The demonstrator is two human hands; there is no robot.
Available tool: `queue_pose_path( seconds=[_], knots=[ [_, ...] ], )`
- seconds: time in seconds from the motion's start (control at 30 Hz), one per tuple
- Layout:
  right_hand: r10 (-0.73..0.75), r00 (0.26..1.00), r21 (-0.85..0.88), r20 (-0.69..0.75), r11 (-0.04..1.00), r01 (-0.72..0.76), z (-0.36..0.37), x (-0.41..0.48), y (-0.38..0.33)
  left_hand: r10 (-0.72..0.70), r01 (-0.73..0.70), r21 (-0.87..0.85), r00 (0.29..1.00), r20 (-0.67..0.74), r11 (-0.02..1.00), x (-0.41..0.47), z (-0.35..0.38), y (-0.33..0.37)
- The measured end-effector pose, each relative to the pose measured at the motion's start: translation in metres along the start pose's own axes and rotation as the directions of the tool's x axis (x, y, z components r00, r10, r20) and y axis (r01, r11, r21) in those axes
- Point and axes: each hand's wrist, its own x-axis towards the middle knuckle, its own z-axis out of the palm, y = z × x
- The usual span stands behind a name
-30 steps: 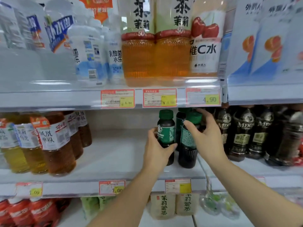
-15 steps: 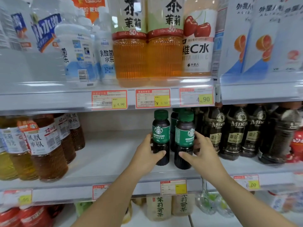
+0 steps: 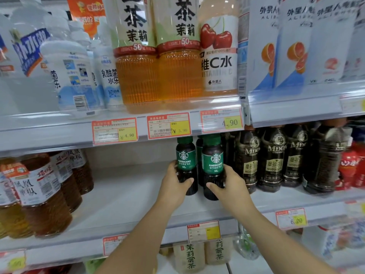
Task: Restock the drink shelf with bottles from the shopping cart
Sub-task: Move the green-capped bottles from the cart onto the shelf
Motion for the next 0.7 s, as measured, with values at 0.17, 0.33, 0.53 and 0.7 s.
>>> queue_pose_path(
  seconds=[0.17, 0.33, 0.53, 0.7],
  knots=[
    [0.001, 1.0, -0.031, 0.004, 1.0, -0.001, 0.003, 0.002, 0.001, 0.004, -0.004, 0.012, 1.0, -0.029, 1.0, 0.007, 0.007, 0.002],
    [0.007, 1.0, -0.039, -0.001, 0.999, -0.007, 0.006, 0.003, 0.002, -0.003, 0.007, 0.04, 0.995, -0.097, 0.999, 0.012, 0.012, 0.004],
    [-0.008, 1.0, -0.047, -0.003, 0.999, 0.007, 0.009, 0.005, 0.002, -0.014, 0.027, 0.08, 0.988, -0.154, 0.996, 0.018, 0.016, 0.0],
    [0.003, 1.0, -0.055, 0.001, 0.998, -0.003, 0.013, 0.011, 0.003, -0.027, 0.041, 0.107, 0.991, -0.134, 0.993, 0.019, 0.016, -0.001]
  ],
)
